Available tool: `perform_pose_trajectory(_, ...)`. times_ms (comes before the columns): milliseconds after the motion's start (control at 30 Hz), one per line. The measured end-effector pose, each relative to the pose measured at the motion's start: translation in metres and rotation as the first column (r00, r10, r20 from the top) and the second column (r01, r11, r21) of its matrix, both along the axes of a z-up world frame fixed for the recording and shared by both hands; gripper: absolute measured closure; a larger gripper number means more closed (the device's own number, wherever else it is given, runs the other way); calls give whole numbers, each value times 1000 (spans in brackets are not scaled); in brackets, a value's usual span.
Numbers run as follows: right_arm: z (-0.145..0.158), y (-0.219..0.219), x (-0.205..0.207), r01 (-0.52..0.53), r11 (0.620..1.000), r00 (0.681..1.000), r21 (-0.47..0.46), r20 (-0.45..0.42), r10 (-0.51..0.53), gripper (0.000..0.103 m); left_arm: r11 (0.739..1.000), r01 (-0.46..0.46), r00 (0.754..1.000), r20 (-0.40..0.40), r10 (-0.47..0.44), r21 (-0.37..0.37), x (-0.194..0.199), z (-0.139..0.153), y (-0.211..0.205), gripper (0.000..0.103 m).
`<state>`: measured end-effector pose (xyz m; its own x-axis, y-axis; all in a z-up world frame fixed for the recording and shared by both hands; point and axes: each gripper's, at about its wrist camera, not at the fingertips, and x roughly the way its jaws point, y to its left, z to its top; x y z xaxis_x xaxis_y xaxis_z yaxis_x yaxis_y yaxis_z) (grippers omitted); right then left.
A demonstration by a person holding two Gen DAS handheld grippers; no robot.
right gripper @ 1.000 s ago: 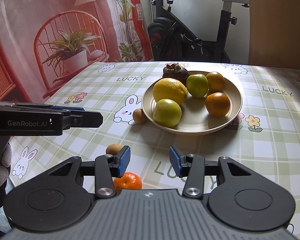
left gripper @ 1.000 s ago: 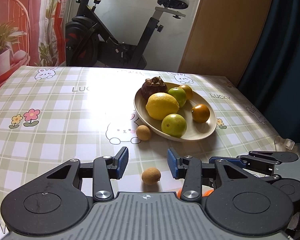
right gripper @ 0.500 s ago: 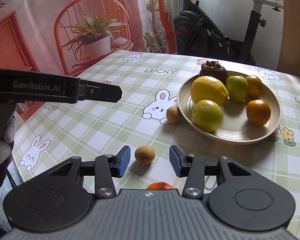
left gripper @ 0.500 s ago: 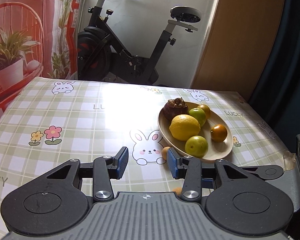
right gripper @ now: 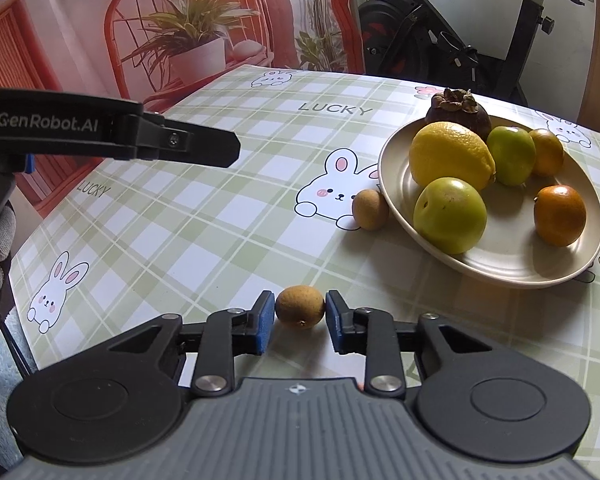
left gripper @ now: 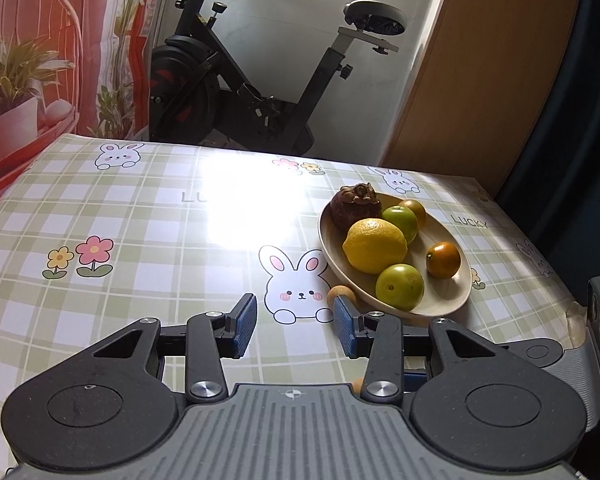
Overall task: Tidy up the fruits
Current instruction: 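Carry the kiwi in the right gripper over the plate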
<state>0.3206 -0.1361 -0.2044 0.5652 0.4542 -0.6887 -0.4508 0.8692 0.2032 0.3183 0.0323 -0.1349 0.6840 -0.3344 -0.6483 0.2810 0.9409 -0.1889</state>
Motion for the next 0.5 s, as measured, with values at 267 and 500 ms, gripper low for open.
perform_pose_trajectory(267,10,-20,-8,70,996,997,48,35,-72,73,999,28,999,42,-29,27,10,14,-7,59)
perform_pose_trajectory(500,22,-50,-11,177,979,979,98,80,-185,73,996,57,986,155,-66,65,21,35,-22,58)
